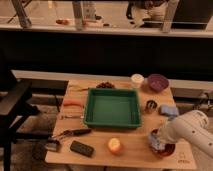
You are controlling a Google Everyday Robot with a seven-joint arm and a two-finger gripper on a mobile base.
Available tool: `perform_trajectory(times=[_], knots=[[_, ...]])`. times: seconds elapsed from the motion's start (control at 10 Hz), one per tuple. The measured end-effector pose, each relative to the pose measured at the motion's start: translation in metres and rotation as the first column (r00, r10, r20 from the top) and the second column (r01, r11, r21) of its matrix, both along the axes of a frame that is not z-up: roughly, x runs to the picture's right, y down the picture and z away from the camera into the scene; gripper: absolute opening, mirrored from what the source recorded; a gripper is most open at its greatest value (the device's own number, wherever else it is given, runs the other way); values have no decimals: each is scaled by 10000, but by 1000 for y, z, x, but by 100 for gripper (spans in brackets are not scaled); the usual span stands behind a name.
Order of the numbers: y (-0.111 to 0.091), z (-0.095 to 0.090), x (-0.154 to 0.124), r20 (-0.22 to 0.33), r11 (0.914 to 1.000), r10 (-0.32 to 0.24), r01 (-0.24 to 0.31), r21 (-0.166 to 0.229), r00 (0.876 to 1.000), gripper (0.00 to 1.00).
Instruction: Wipe red bowl with towel
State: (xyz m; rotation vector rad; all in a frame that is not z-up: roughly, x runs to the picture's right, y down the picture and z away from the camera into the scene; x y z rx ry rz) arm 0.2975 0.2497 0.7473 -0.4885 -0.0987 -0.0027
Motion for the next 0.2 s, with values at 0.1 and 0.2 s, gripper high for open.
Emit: perform_trajectory(times=[0.1,0.2], knots=[[5,-6,-5,191,9998,95,-91,-202,9998,0],[8,-9,-8,311,9993,170,-160,-325,9994,0]])
